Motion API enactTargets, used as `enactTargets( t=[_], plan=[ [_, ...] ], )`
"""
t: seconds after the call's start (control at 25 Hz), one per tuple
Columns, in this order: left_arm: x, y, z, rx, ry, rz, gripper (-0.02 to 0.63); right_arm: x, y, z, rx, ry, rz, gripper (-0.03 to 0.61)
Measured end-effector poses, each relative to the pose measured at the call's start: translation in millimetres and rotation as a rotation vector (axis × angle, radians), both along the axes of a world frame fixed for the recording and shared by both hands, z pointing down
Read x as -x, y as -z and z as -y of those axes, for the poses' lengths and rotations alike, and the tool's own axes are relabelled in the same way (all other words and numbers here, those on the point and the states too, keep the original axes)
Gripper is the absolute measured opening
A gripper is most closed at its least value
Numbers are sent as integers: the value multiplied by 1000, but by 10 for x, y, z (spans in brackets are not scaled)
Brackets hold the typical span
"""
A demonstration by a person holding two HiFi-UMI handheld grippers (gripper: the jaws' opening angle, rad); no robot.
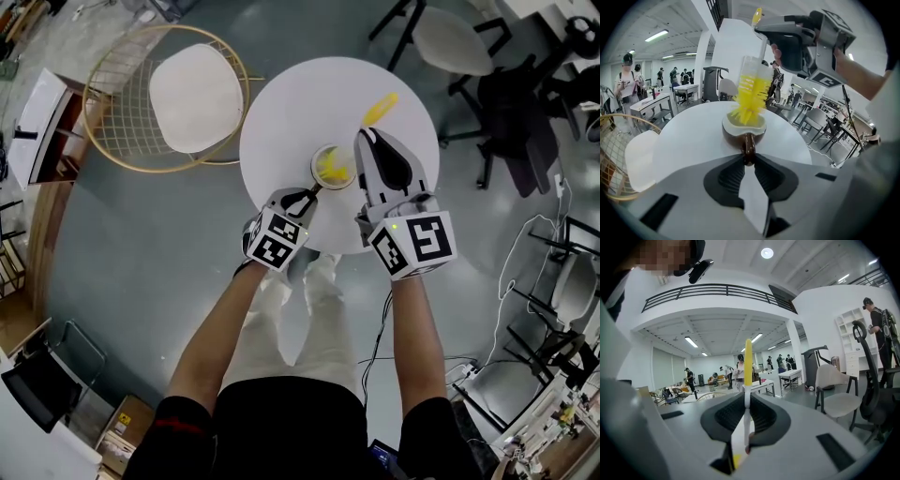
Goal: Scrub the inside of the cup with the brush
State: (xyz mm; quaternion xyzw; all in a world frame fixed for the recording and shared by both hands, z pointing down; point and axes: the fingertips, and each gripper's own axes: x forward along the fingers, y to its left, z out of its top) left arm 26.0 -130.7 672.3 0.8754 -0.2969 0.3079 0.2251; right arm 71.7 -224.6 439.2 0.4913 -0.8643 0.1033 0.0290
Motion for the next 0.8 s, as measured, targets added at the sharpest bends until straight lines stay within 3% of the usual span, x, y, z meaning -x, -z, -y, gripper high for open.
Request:
enactTargets(
  t=[0.8],
  plan=[
    [93, -8, 9, -4, 3, 3, 75, 55, -543, 31, 55, 39, -41, 48]
  ],
)
